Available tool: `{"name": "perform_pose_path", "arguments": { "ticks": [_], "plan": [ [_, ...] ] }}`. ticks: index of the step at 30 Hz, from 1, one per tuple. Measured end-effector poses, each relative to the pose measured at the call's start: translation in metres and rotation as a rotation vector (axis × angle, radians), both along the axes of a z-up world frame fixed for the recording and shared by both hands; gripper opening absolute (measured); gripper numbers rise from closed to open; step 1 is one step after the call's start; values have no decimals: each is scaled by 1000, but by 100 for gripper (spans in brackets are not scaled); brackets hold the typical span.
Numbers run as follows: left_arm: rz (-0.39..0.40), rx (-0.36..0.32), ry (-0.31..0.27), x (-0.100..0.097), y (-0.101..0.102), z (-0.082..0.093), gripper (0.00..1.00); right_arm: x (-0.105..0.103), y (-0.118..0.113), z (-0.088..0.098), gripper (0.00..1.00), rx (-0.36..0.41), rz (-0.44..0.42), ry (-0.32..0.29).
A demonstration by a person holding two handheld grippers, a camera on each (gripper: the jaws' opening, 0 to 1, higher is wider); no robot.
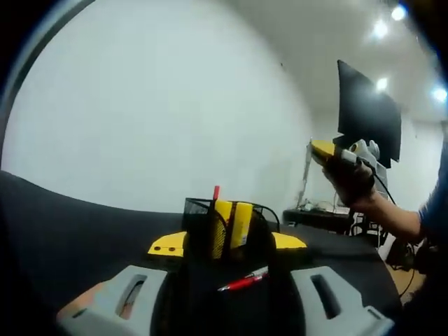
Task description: Pick up pens and glue sticks and place them into the holder.
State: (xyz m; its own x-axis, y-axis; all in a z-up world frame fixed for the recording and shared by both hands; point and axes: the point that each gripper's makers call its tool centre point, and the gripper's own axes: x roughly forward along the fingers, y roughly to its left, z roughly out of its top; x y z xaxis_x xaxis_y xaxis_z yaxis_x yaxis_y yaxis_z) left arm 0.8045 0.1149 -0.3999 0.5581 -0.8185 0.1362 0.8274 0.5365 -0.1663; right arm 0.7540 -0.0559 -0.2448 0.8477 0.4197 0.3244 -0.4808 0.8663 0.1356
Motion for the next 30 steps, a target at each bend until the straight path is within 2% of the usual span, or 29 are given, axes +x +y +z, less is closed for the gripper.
{"name": "perform_pose_path", "arguments": {
  "ticks": [12,19,25,30],
  "plan": [
    [-9,0,6,0,0,-1,42,38,-7,25,4,74,48,30],
    [-17,-4,6,-1,-1,0,42,56,-10,36,4,85,49,26],
    [-18,0,2,-1,-2,0,41,79,-11,35,4,24,8,25],
    [-20,13,4,-2,-3,-2,41,99,-12,35,4,25,-7,25]
  ]
}}
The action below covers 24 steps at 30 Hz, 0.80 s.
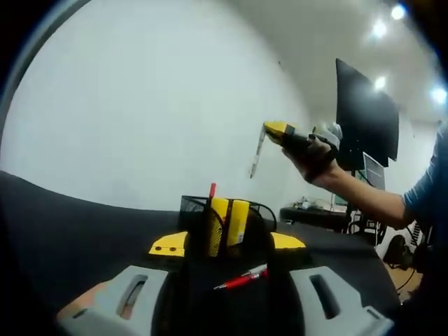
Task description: Pick up pens and glue sticks and place them into the holder.
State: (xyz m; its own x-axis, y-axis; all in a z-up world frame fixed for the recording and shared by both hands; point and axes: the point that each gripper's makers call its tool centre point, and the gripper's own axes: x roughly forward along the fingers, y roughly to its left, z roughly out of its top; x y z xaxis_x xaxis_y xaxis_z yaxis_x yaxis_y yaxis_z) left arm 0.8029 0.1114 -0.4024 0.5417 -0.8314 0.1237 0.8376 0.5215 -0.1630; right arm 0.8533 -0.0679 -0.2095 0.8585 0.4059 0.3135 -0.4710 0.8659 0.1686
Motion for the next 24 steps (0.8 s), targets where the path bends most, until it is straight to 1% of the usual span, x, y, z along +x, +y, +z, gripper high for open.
{"name": "perform_pose_path", "arguments": {
  "ticks": [5,8,13,16,18,24],
  "plan": [
    [-6,19,-4,-1,-3,-3,40,20,3,-5,4,3,-5,14],
    [-7,25,-4,-1,-3,-4,40,34,7,-16,4,-3,-9,32],
    [-7,29,-5,-1,-2,-4,39,50,11,-36,4,-40,-29,58],
    [-7,32,-6,-1,-2,-4,39,54,14,-45,4,-56,-35,64],
    [-9,33,-7,-2,-2,-4,39,53,23,-54,4,-74,-39,61],
    [-14,42,-8,-3,-4,-5,38,55,25,-79,4,-126,-55,87]
  ]
}}
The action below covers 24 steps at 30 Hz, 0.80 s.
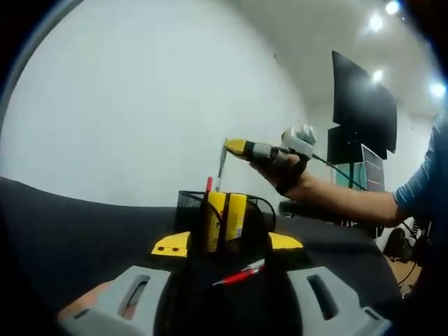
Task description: Pick up pens and glue sticks and place them into the holder.
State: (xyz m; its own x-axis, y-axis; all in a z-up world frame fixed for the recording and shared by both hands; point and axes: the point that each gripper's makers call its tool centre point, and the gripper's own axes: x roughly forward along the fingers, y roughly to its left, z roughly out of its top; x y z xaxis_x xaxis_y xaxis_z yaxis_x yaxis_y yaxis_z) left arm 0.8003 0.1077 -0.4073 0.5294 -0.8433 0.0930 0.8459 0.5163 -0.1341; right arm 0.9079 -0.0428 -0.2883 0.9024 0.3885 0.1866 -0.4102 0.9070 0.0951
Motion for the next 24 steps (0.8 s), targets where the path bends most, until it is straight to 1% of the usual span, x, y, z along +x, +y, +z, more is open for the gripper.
{"name": "perform_pose_path", "arguments": {
  "ticks": [5,10,18,24],
  "plan": [
    [-1,3,0,0,0,-1,37,-4,2,-10,4,-32,0,11],
    [-2,11,-1,0,-1,-2,37,-8,3,-17,5,-80,-4,16],
    [0,15,-1,1,-1,-3,36,-14,0,-38,5,-99,-7,53],
    [1,20,-1,1,-2,-4,36,-16,-3,-47,5,-96,-8,87]
  ]
}}
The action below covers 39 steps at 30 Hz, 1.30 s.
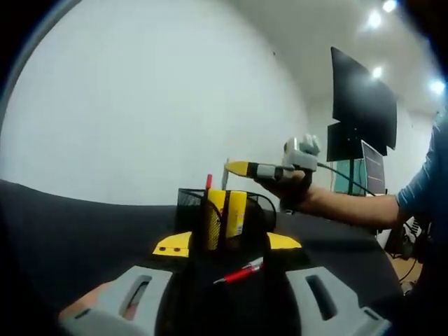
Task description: Pick up pens and glue sticks and place them into the holder.
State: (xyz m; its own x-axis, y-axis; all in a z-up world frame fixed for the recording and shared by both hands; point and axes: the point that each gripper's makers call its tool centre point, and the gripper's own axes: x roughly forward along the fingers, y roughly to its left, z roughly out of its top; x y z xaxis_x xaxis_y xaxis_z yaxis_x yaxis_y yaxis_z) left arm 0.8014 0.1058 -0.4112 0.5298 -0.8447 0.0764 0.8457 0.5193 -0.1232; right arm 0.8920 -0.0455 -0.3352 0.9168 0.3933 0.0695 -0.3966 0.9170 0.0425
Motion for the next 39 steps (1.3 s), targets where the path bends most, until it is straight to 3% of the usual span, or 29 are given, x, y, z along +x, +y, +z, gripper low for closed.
{"name": "perform_pose_path", "arguments": {
  "ticks": [6,17,23,26,31,34,36,39],
  "plan": [
    [-2,11,0,0,-1,-2,36,-3,1,-7,5,-11,1,20],
    [-1,16,1,0,-1,-3,36,-14,1,1,5,-11,-4,0],
    [3,21,0,1,-1,-4,36,-36,0,9,5,-19,6,-27],
    [18,6,0,3,4,-1,35,-57,9,15,6,-49,98,-32],
    [36,-39,7,6,12,6,33,-92,25,18,12,-108,267,-4],
    [50,-54,10,9,14,7,33,-102,30,14,12,-162,335,26],
    [70,-68,15,14,21,9,35,-109,38,3,12,-237,381,57],
    [101,-106,24,19,28,12,36,-113,52,-18,13,-417,416,102]
  ]
}}
